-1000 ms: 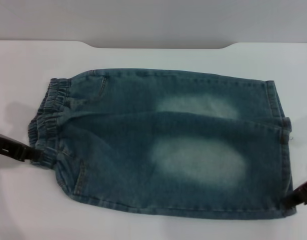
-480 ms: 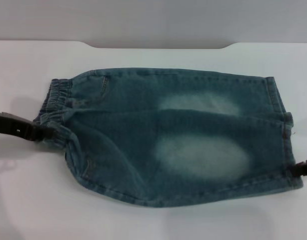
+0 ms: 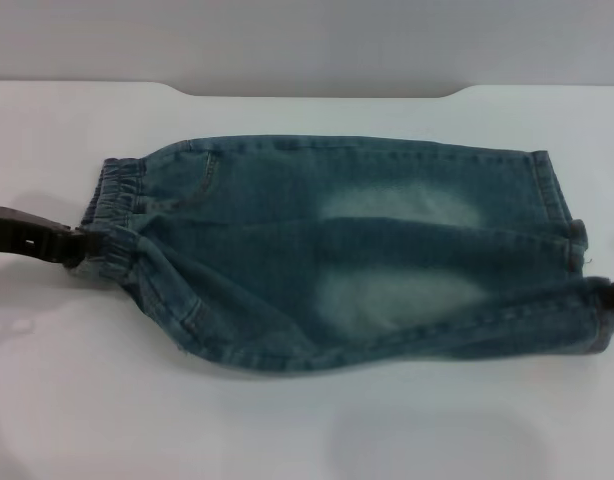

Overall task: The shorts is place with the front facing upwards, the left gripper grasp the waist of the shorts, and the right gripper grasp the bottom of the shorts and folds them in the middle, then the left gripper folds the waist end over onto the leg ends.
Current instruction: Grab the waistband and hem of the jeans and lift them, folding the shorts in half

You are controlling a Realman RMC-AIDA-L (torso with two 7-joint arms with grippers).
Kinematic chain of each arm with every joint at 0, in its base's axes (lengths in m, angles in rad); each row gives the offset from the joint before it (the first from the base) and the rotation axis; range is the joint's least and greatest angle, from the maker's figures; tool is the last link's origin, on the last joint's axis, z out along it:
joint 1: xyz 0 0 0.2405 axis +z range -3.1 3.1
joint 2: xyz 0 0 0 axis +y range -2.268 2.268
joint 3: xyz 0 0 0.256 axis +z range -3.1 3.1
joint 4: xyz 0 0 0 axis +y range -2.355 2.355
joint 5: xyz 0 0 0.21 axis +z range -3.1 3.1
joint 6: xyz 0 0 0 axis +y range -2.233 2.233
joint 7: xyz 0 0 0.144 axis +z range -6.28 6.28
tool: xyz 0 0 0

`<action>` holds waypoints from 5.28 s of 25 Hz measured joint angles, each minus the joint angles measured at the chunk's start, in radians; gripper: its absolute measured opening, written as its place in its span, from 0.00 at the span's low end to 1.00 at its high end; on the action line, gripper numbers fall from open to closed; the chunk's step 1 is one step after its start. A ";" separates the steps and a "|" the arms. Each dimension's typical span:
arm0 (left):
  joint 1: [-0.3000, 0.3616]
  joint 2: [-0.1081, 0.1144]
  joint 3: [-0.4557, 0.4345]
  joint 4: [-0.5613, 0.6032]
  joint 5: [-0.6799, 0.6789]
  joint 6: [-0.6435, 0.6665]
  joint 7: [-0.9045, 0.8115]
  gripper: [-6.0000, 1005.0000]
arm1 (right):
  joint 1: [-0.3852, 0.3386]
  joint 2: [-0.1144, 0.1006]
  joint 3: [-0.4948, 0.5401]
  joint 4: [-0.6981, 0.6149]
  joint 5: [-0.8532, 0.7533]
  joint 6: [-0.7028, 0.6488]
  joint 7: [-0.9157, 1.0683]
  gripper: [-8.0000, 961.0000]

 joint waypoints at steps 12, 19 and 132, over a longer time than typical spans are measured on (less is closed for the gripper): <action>0.040 0.003 -0.033 0.042 -0.065 -0.008 0.001 0.03 | -0.009 -0.002 0.088 -0.009 0.066 0.028 -0.058 0.03; 0.062 0.002 -0.077 0.049 -0.099 -0.010 0.015 0.03 | -0.022 -0.001 0.099 -0.022 0.104 0.045 -0.082 0.03; 0.396 -0.006 -0.139 -0.112 -0.594 -0.055 0.337 0.00 | -0.470 0.014 0.305 0.505 1.002 0.002 -1.228 0.03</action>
